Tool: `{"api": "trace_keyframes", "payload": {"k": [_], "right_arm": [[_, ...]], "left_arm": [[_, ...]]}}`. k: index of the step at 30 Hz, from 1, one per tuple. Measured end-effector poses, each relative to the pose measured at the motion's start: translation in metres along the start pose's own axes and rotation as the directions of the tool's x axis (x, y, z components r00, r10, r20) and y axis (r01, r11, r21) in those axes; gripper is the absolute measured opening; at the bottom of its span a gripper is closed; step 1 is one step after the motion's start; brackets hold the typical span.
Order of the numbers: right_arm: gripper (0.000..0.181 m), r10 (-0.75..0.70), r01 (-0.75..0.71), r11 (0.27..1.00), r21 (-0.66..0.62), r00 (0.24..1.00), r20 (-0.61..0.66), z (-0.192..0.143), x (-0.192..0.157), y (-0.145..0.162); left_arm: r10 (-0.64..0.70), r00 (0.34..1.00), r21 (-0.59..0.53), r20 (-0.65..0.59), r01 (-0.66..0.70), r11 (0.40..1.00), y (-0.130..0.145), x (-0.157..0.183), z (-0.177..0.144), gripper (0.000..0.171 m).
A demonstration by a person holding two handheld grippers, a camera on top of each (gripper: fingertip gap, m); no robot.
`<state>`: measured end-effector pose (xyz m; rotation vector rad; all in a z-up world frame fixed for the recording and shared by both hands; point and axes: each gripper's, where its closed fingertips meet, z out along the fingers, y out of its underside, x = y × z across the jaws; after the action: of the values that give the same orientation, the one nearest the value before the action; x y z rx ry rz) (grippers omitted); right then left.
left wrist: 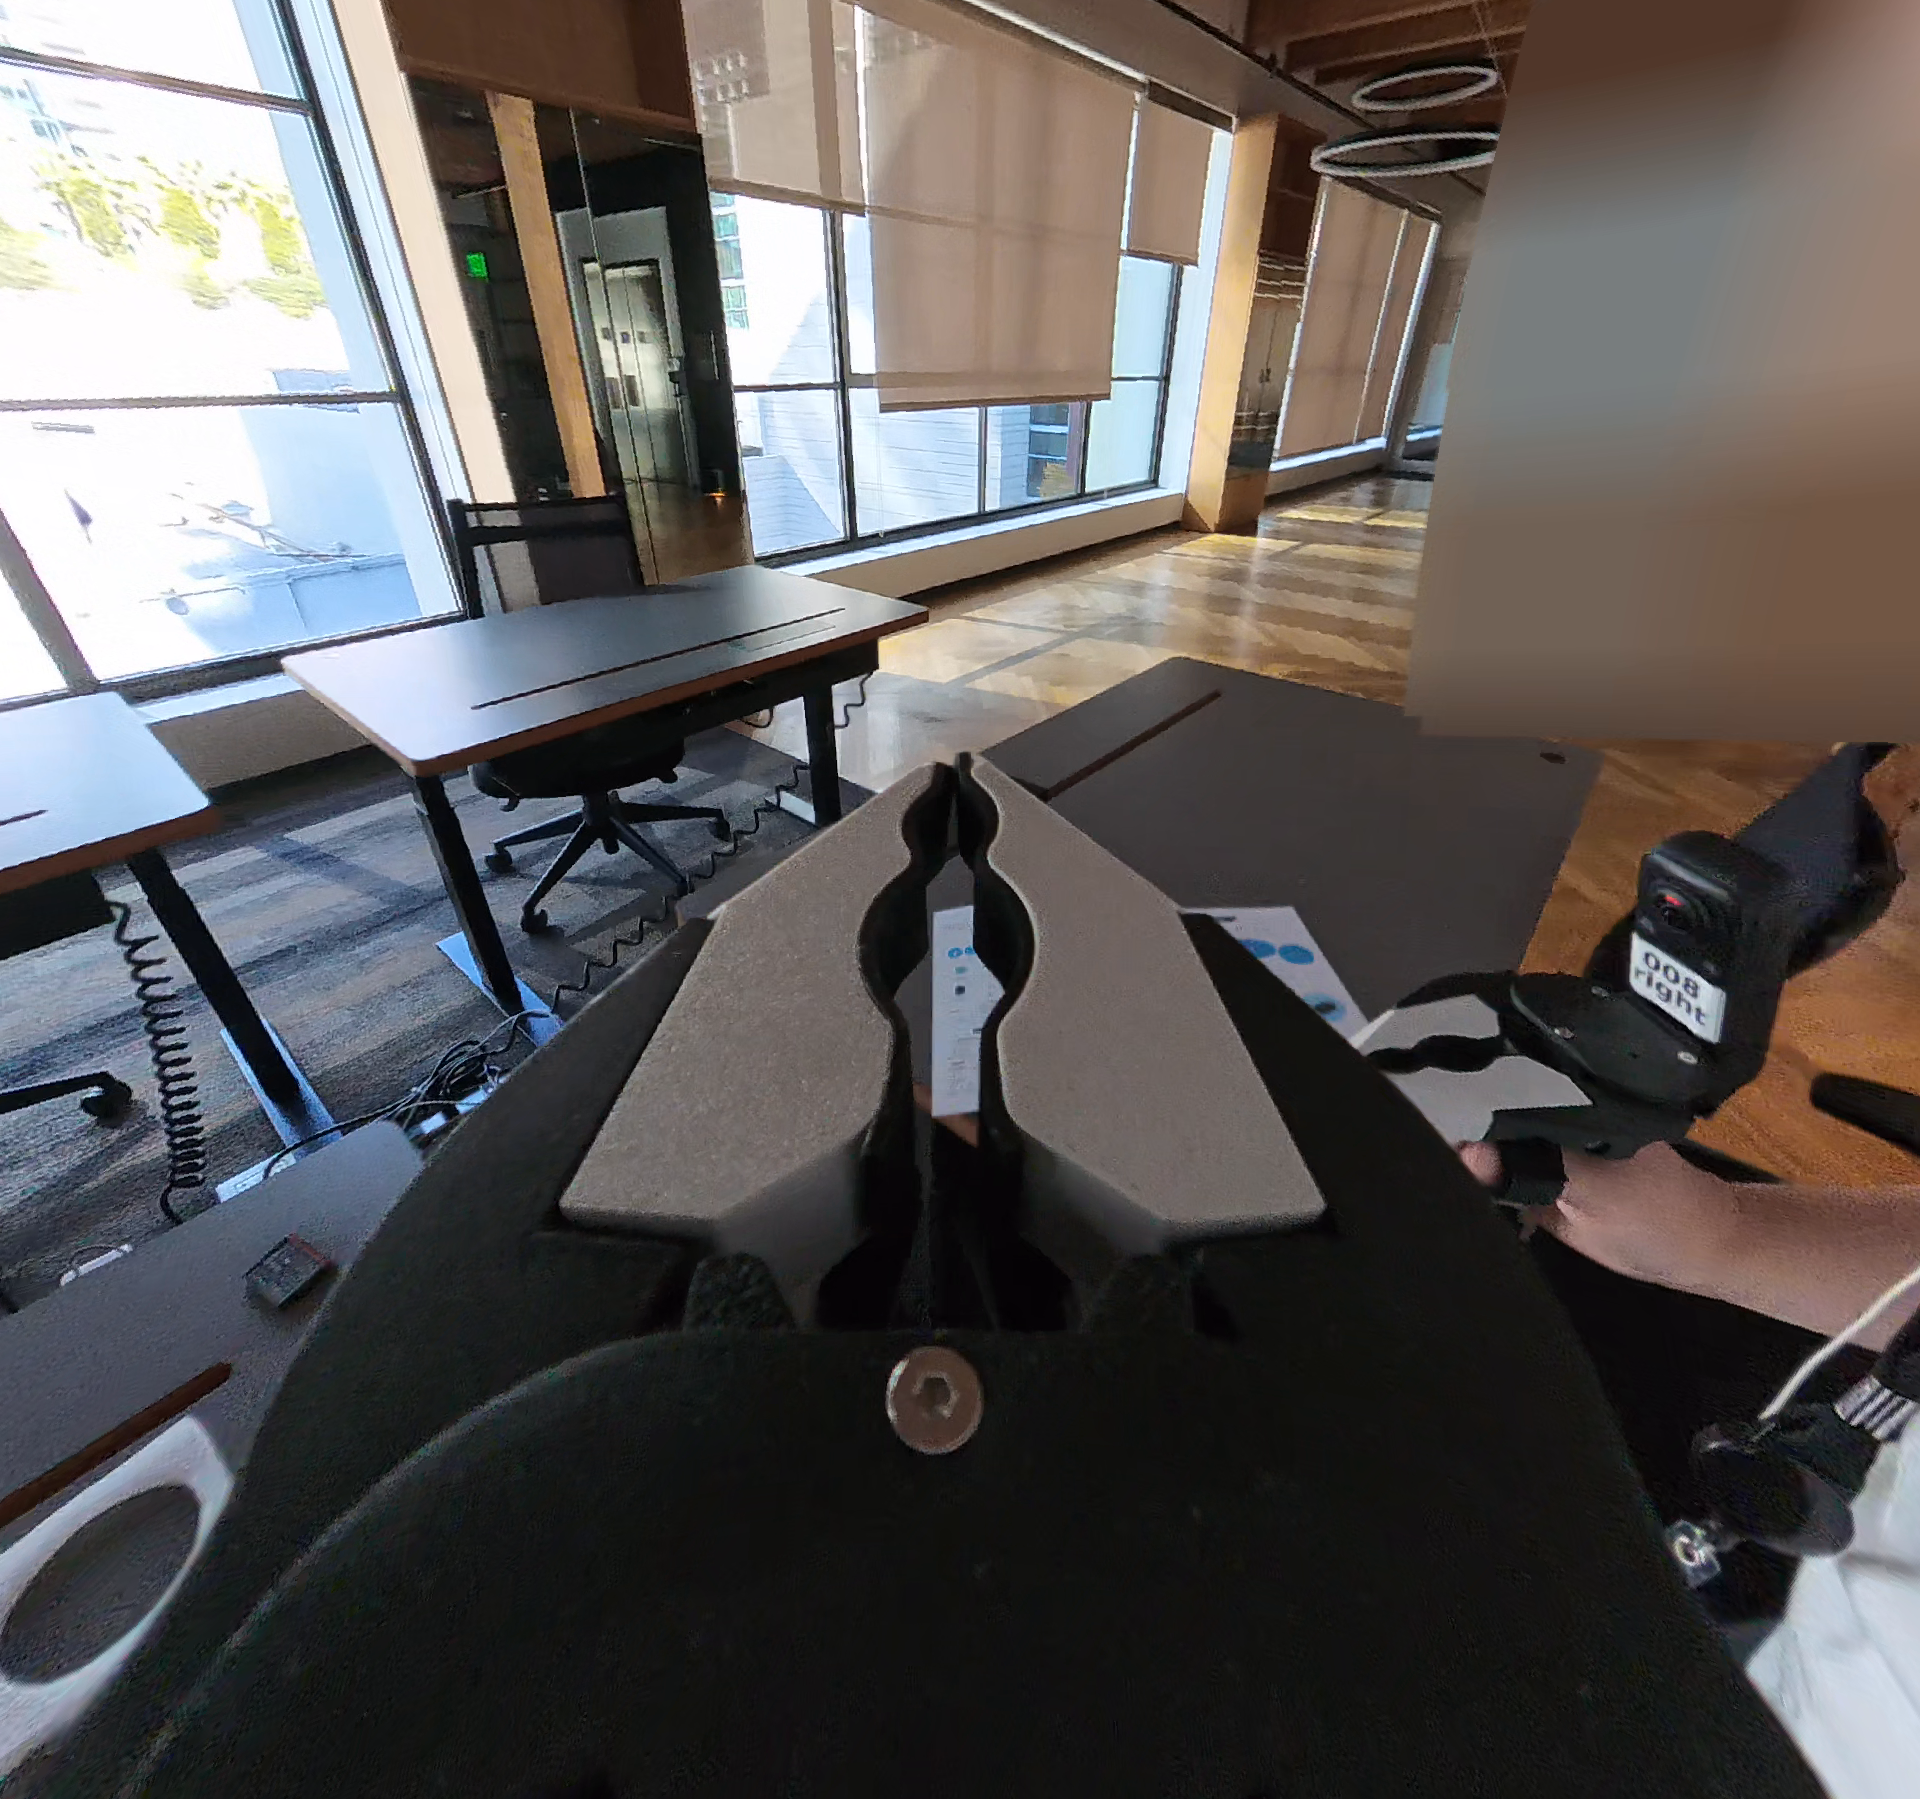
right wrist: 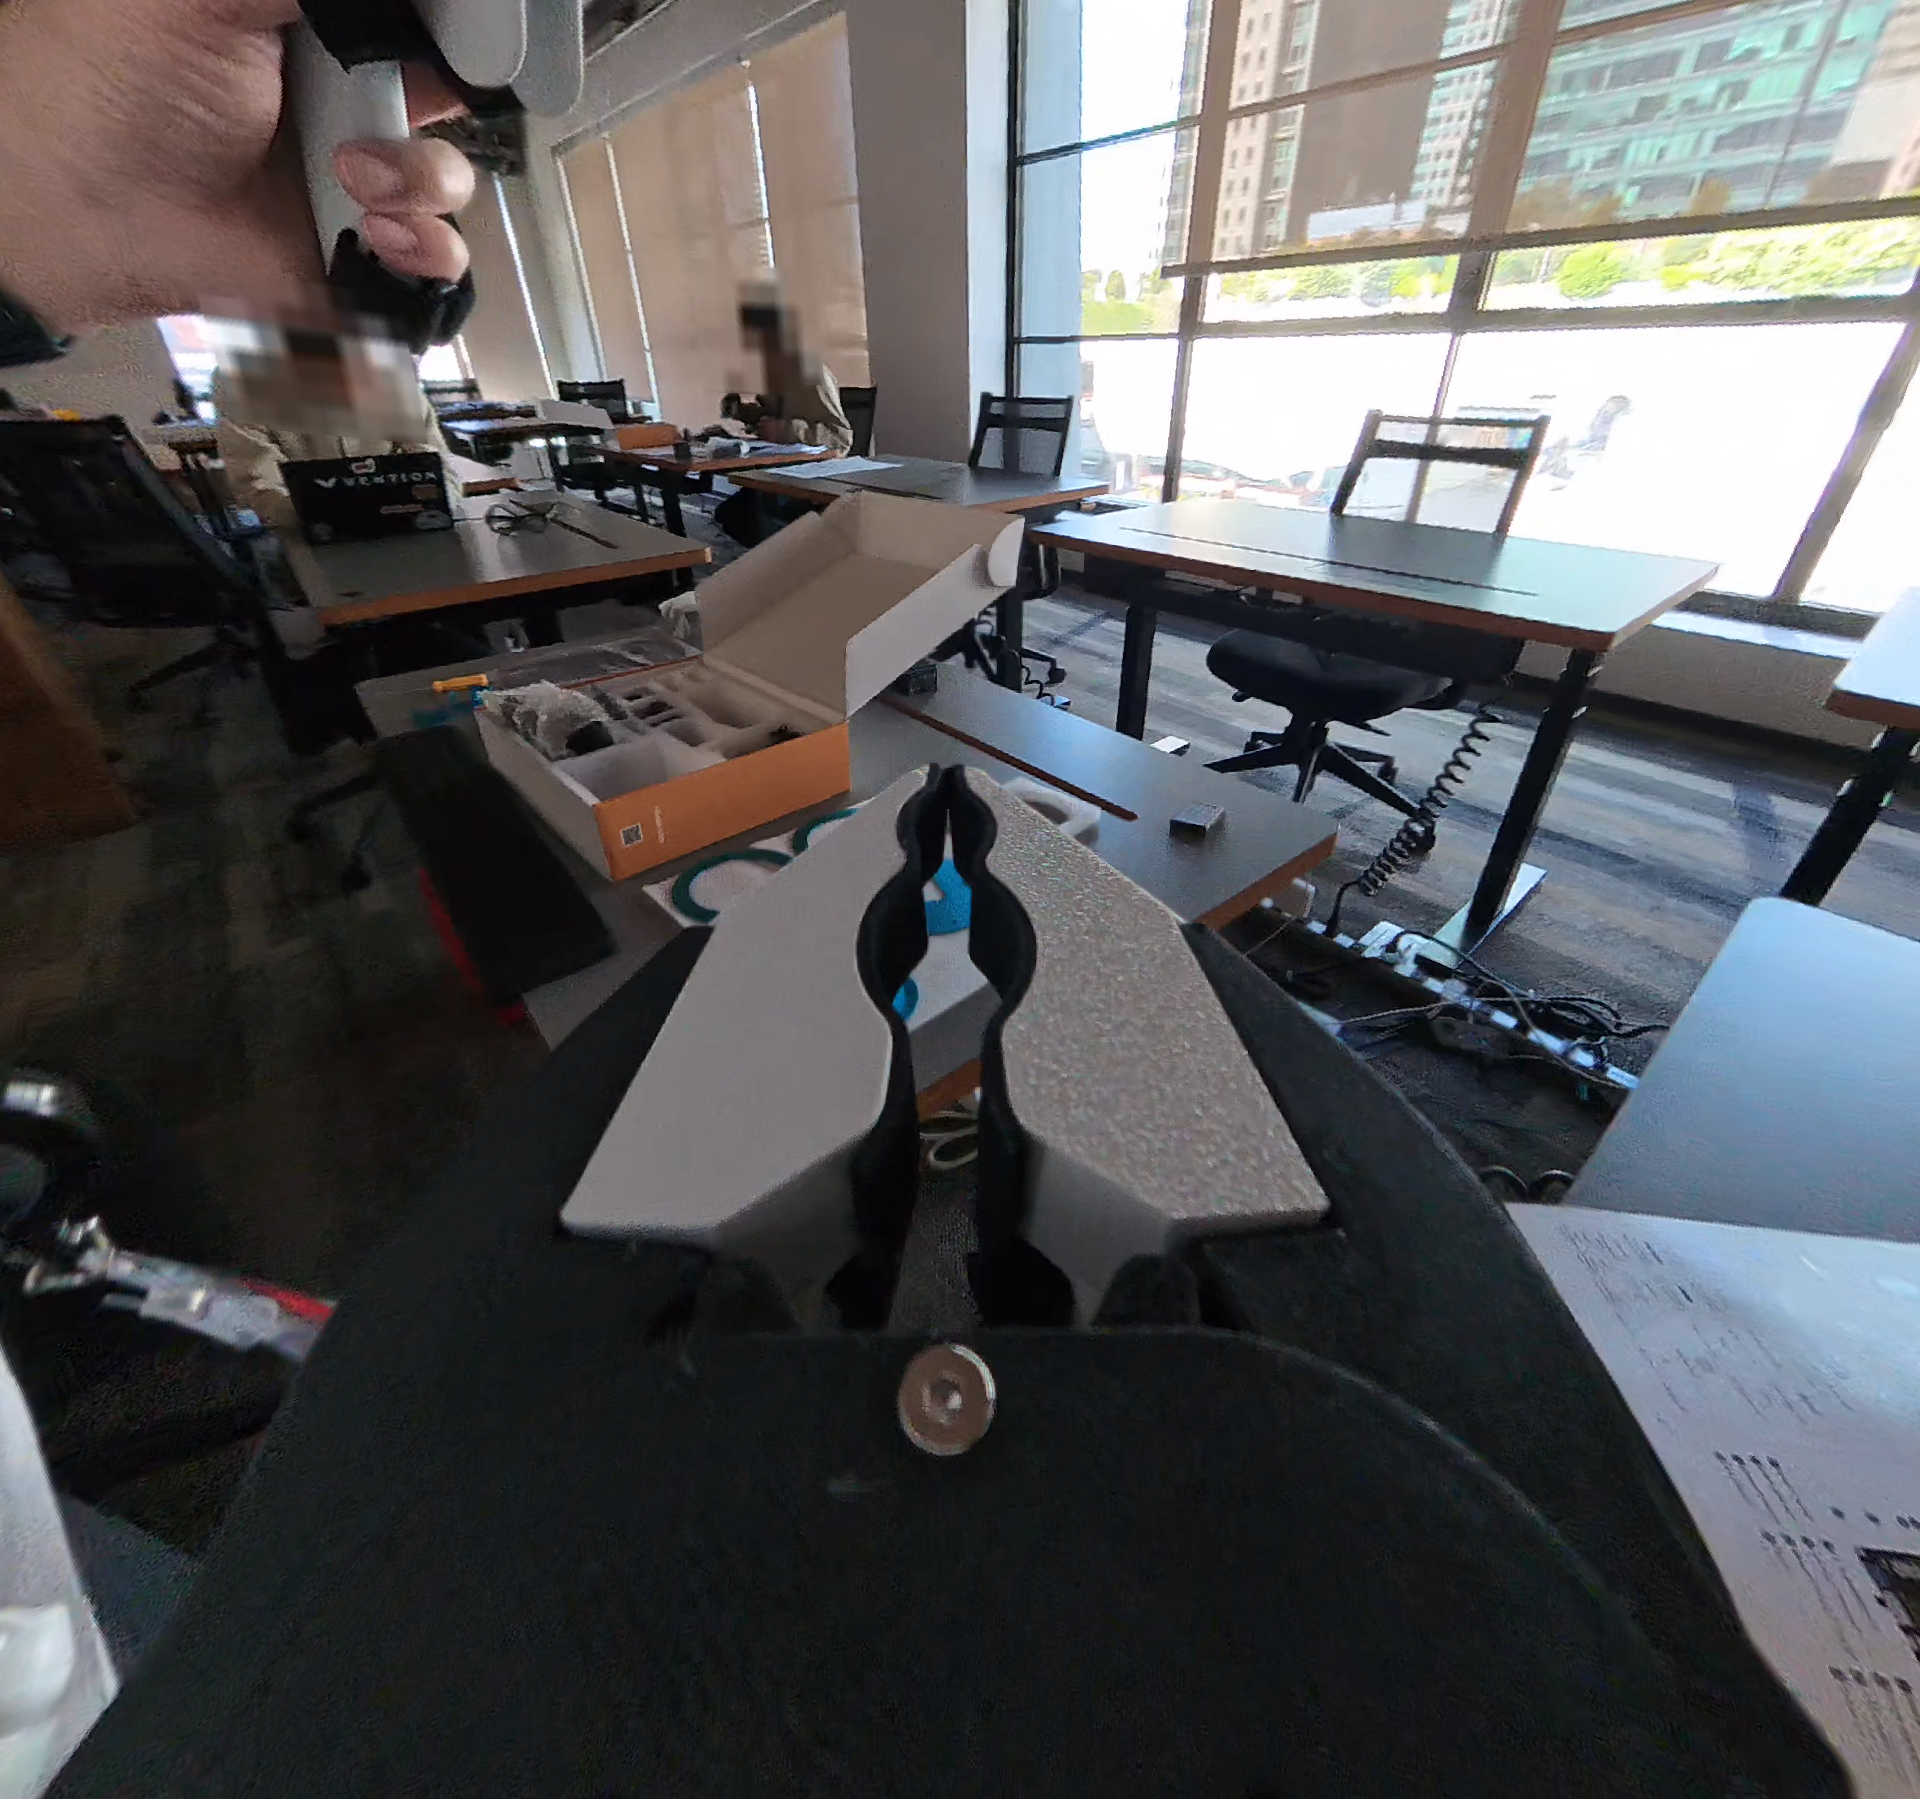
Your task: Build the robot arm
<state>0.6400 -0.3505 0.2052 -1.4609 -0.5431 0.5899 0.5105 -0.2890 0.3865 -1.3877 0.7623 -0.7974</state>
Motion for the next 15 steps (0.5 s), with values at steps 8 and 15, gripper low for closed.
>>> {"api": "trace_keyframes", "payload": {"k": [8,15], "right_arm": [[0.000,0.057,-0.059,0.998,-0.010,0.988,-0.142,-0.084,0.141,0.039],[0.000,0.061,-0.078,0.995,-0.061,0.968,-0.244,-0.131,0.204,0.075]], "left_arm": [[-0.076,0.996,0.024,0.049,0.075,0.997,-0.022,0.044,0.102,0.000],[-0.130,0.983,-0.017,0.126,0.133,0.991,-0.033,0.038,0.134,0.000]]}}
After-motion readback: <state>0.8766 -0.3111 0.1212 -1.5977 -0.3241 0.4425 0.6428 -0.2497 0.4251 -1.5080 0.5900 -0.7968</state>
